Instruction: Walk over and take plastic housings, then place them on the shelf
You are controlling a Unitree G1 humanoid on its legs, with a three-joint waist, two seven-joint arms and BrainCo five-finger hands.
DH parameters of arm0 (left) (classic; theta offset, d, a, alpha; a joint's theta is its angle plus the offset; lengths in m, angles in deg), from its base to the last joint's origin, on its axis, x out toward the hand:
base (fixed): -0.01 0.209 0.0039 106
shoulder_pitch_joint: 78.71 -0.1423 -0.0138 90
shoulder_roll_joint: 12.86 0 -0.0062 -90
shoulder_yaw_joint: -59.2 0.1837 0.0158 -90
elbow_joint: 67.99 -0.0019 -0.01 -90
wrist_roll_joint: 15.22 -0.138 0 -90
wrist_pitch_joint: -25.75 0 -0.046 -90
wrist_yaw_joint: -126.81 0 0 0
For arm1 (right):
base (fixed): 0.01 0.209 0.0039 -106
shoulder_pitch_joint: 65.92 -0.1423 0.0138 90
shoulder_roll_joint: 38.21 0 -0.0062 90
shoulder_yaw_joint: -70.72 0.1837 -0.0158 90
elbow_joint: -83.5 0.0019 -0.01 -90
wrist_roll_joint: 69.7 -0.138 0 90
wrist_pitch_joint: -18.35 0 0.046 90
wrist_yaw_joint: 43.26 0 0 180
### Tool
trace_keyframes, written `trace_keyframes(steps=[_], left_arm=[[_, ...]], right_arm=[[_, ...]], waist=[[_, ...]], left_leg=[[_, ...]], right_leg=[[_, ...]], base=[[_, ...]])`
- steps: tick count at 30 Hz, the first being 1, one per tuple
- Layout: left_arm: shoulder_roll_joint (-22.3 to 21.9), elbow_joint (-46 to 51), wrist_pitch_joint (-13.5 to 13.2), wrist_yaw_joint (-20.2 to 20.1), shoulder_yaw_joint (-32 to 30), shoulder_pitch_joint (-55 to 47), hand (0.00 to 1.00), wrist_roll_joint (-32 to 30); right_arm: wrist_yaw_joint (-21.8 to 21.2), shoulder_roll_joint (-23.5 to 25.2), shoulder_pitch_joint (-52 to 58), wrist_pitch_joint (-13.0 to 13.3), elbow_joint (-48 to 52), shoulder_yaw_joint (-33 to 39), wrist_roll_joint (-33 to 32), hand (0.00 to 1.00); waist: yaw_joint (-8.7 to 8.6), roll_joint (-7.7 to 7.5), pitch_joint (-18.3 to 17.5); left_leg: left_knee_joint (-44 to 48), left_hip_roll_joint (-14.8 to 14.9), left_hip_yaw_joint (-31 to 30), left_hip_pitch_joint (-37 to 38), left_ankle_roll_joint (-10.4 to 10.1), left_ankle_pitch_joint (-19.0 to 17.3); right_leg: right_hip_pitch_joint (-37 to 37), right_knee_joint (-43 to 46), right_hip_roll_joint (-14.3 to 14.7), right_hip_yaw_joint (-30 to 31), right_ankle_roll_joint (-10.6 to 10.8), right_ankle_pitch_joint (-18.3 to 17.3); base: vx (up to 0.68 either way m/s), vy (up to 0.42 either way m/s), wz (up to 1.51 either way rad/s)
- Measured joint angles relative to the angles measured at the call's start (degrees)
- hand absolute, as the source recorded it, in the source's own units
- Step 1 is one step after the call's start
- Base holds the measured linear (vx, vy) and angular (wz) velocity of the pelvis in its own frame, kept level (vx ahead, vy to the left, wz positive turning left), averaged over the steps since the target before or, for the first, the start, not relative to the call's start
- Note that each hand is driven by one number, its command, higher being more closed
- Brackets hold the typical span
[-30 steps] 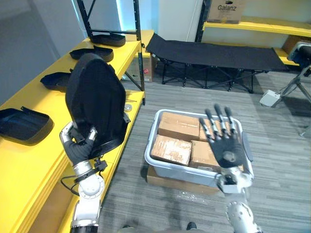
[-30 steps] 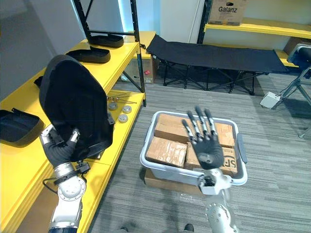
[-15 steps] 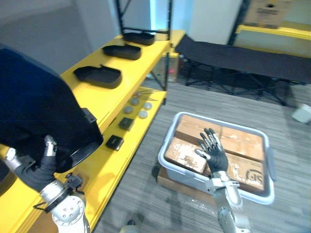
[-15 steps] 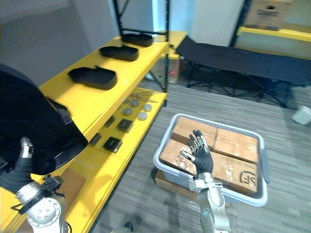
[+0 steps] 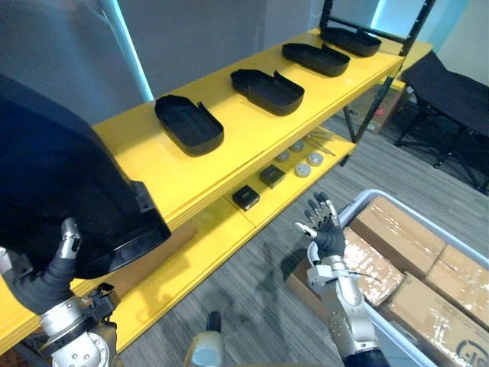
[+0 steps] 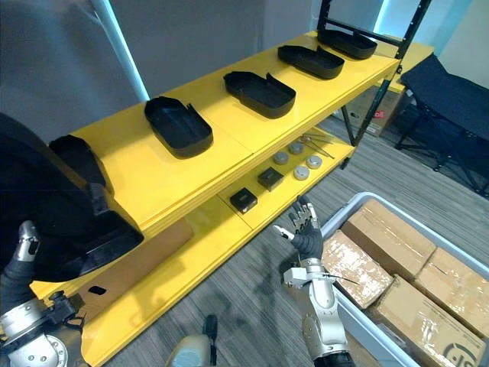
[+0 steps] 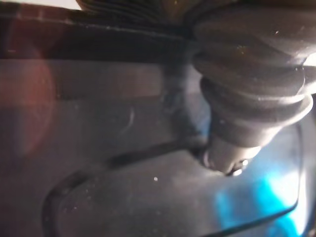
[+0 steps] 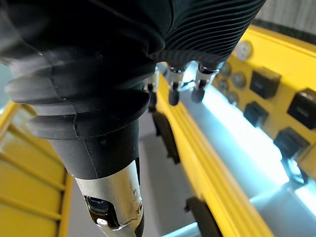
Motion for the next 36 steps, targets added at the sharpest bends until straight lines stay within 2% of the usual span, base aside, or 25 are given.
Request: trace_keyframes(steps=[3,8,11,14,15,16,17,18,19,20,21,22,23,25,27,29,30,31,33,34,36], left_arm=[[0.2,0.0,0.0,-0.6,2.7,2.4,1.0,1.0],[1.4,-0.1,-0.2,-0.5,4.7,3.4,1.0,0.9],[2.2,-0.1,-0.4,-0.8,4.7,3.1,1.0,0.9],[2.3,-0.1,-1.2,-3.1,4.5,3.7,1.0,1.0],[2.6,-0.1,-1.4,-3.7,4.5,4.1,1.0,1.0],[2.9,-0.1,-1.5,-4.0,4.5,4.2,1.0,1.0],[3.9,-0.1,-1.5,-4.4,4.5,4.2,1.0,1.0],[4.4,-0.4,-1.6,-4.4,4.6,4.5,1.0,0.8],[4.5,-0.6,-1.6,-4.4,4.6,4.8,1.0,0.4],[4.7,-0.5,-1.6,-3.8,4.6,5.5,1.0,-0.6],[6.2,-0.6,-1.5,-2.6,4.8,6.8,1.0,-1.0],[6.7,-0.8,-1.4,-2.2,5.0,7.6,1.0,-1.0],[7.5,-1.7,-0.8,-1.6,5.1,9.6,1.0,-0.9],[7.9,-4.7,-0.1,-1.7,5.5,12.8,1.0,0.0],[8.1,-5.9,0.3,-1.7,6.1,13.8,1.0,1.0],[8.7,-6.1,0.9,-1.7,7.0,13.5,1.0,1.0],[8.1,-6.1,1.2,-1.8,7.5,13.0,1.0,1.0],[6.7,-5.8,1.5,-1.8,8.0,11.3,1.0,1.3],[5.4,-5.6,1.5,-2.1,8.6,9.3,1.0,1.4],[5.1,-5.6,1.5,-2.3,9.1,9.2,1.0,1.4],[4.1,-4.9,1.5,-2.3,9.6,9.3,1.0,1.3]], right_arm=[[-2.3,-1.4,-0.1,0.1,0.1,0.0,-1.6,0.0],[-5.2,-2.5,-0.6,0.1,0.1,0.2,-2.7,0.0],[-7.1,-2.2,-0.6,0.1,0.1,0.1,-3.1,0.0],[-7.0,-1.2,-0.5,0.2,0.1,0.1,-4.3,0.0],[-7.1,-0.6,-0.4,0.7,0.1,0.3,-4.8,0.0],[-7.1,-0.3,-0.3,1.1,0.1,0.4,-4.8,0.0],[-7.2,0.3,0.1,1.8,0.3,0.8,-4.8,0.0],[-7.7,0.0,0.3,2.6,0.7,1.2,-4.8,0.0],[-8.0,0.1,0.4,2.7,0.7,1.4,-4.9,0.0],[-8.5,0.1,0.4,3.0,0.7,1.8,-4.8,0.0],[-9.0,0.4,0.4,3.8,0.8,2.4,-4.6,0.0],[-9.4,0.8,0.3,3.9,1.1,2.4,-4.5,0.0],[-9.5,0.7,0.3,3.9,2.2,2.7,-3.5,0.0],[-9.3,0.3,-0.3,4.2,3.7,3.8,-2.1,0.0],[-9.3,-0.2,-0.3,4.7,5.2,4.6,-2.1,0.0],[-9.4,-0.9,-0.4,4.7,6.9,5.4,-2.4,0.0],[-9.4,-1.7,-1.3,4.6,7.5,5.6,-2.4,0.0],[-9.3,-2.9,-2.0,4.6,7.6,5.5,-2.1,0.0],[-9.3,-3.9,-2.9,4.6,7.7,5.7,-1.0,0.0],[-9.2,-4.2,-3.1,4.6,8.1,6.2,0.1,0.0],[-9.1,-4.6,-3.2,4.9,9.6,6.8,1.0,0.0]], waist=[[-0.3,0.89,1.1],[-0.23,2.03,2.6],[-0.2,1.44,3.1],[-0.06,-0.79,4.1],[-0.06,-2.14,4.4],[-0.07,-2.86,4.2],[-0.07,-4.16,3.4],[-0.37,-3.45,2.9],[-0.85,-3.37,2.7],[-2.06,-2.14,2.0],[-3.08,-1.76,1.9],[-3.38,-1.99,1.8],[-3.88,-1.96,1.8],[-4.93,-1.47,1.7],[-5.4,-1.3,1.6],[-5.37,-2.9,0.6],[-5.29,-3.45,-0.1],[-4.73,-1.36,-1.2],[-4.64,1.04,-2.5],[-4.55,1.95,-3.0],[-4.64,2.71,-3.5]], left_leg=[[0.1,0.0,-1.9,-1.4,0.0,1.1],[-2.2,0.8,-4.1,-0.9,-0.7,3.5],[-2.1,0.7,-4.2,-0.3,-0.6,3.3],[-0.3,-0.6,-4.7,-0.5,0.1,1.7],[1.5,-2.0,-4.6,-0.5,1.2,0.2],[2.7,-2.7,-4.1,-0.7,2.1,-0.8],[5.3,-4.3,-3.3,-0.5,3.8,-3.6],[7.9,-4.7,-3.7,-0.6,2.5,-5.5],[8.8,-4.8,-4.4,-0.5,2.8,-6.3],[8.4,-4.8,-5.9,0.2,3.8,-7.2],[7.2,-4.2,-7.8,0.7,4.3,-7.6],[6.6,-4.2,-8.8,1.0,4.4,-7.6],[5.7,-4.1,-10.5,2.0,4.6,-7.6],[5.4,-4.4,-13.2,3.8,4.4,-8.1],[5.6,-4.6,-15.1,4.2,3.9,-8.6],[5.8,-6.1,-16.2,4.6,2.8,-9.4],[6.8,-6.6,-16.8,4.6,2.0,-10.7],[7.9,-4.7,-15.7,4.0,1.4,-11.6],[7.6,-2.8,-15.0,4.0,1.0,-12.1],[6.5,-1.9,-14.7,4.8,0.9,-12.1],[5.6,-1.5,-14.2,5.6,0.9,-12.1]], right_leg=[[-1.5,2.9,0.1,3.1,-1.1,-2.8],[-1.8,6.2,0.9,3.2,0.4,-5.3],[-0.9,7.0,0.6,3.1,0.9,-6.7],[-0.9,9.7,-1.3,3.5,0.6,-9.7],[-0.8,10.7,-2.4,5.5,-0.8,-11.6],[-0.8,10.9,-2.9,6.4,-1.9,-12.3],[-0.2,12.1,-4.1,7.6,-6.0,-13.5],[-2.2,19.2,-5.3,12.5,-8.8,-9.9],[-4.5,23.5,-5.6,16.0,-10.6,-7.6],[-8.9,31.4,-5.8,21.1,-12.2,-1.2],[-12.5,35.5,-4.1,24.3,-9.0,-5.4],[-13.8,35.5,-2.3,25.4,-8.2,-8.6],[-15.2,32.0,1.5,27.1,-8.7,-12.8],[-17.3,23.7,7.6,32.5,-9.1,-13.6],[-18.9,20.2,9.5,35.5,-8.1,-12.7],[-19.0,13.8,9.1,35.9,-7.6,-6.7],[-18.3,11.9,8.3,35.7,-4.5,-4.1],[-16.7,9.0,10.2,35.0,-5.3,-3.2],[-14.5,4.3,12.3,34.4,-6.1,-1.3],[-13.6,2.7,13.2,34.3,-6.5,-0.9],[-12.8,1.9,13.7,34.3,-6.5,-0.9]], base=[[-0.03,0.0,0.26],[-0.06,-0.051,0.21],[-0.03,-0.016,0.06],[-0.03,0.035,0.17],[0.01,0.058,0.17],[0.05,0.079,0.12],[0.12,0.106,0.12],[0.13,0.137,0.21],[0.18,0.239,0.41],[0.18,0.207,0.6],[0.16,0.158,0.6],[0.16,0.034,0.69],[0.19,0.04,0.6],[0.26,0.041,0.8],[0.19,-0.034,0.73],[0.24,-0.14,0.63],[0.22,-0.198,0.31],[0.22,-0.188,0.18],[0.23,-0.169,-0.03],[0.15,-0.121,-0.03],[0.09,-0.079,-0.07]])
